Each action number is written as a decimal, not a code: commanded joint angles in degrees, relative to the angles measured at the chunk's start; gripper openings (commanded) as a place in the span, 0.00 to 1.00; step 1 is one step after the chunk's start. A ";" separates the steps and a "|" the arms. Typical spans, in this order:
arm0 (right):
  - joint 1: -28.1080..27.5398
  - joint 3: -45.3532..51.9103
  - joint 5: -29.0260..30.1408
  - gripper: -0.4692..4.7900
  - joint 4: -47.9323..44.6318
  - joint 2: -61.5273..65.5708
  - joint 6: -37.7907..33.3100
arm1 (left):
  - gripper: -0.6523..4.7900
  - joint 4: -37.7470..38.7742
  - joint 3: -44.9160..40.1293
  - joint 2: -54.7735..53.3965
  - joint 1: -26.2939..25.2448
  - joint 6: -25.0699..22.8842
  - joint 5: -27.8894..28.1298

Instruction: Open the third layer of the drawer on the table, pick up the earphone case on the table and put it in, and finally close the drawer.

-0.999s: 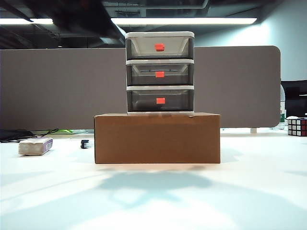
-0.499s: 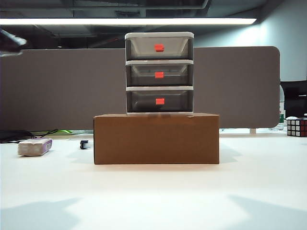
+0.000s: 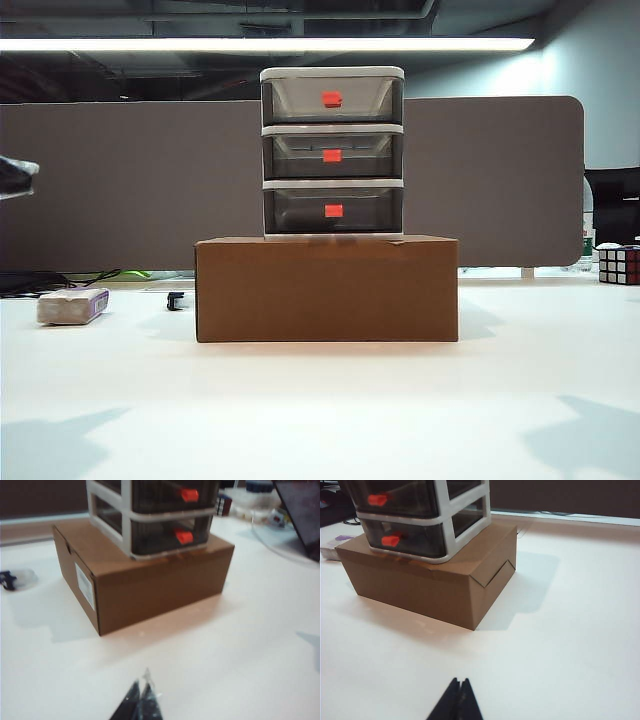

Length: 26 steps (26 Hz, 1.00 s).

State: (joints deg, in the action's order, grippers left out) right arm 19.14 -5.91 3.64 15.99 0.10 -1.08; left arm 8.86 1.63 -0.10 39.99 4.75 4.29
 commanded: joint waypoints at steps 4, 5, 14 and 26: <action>-0.22 5.88 -0.79 0.08 -11.58 -0.13 1.09 | 0.11 -4.31 -1.25 -0.02 -0.17 -2.95 7.48; -0.31 5.88 -1.16 0.08 -11.56 -0.11 1.70 | 0.11 -4.42 -1.25 -0.02 -0.17 -3.39 8.59; -9.38 5.86 -0.96 0.08 -12.02 -0.13 4.55 | 0.11 -7.89 -1.25 -0.02 -18.43 -5.99 -3.61; -17.40 5.88 1.44 0.08 -14.56 -0.13 4.44 | 0.11 -8.63 -1.22 -0.02 -42.29 -4.70 -14.82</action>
State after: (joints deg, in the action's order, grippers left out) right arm 1.78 -0.40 4.78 2.44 0.10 3.36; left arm 1.02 0.19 -0.10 -2.04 -0.19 -10.33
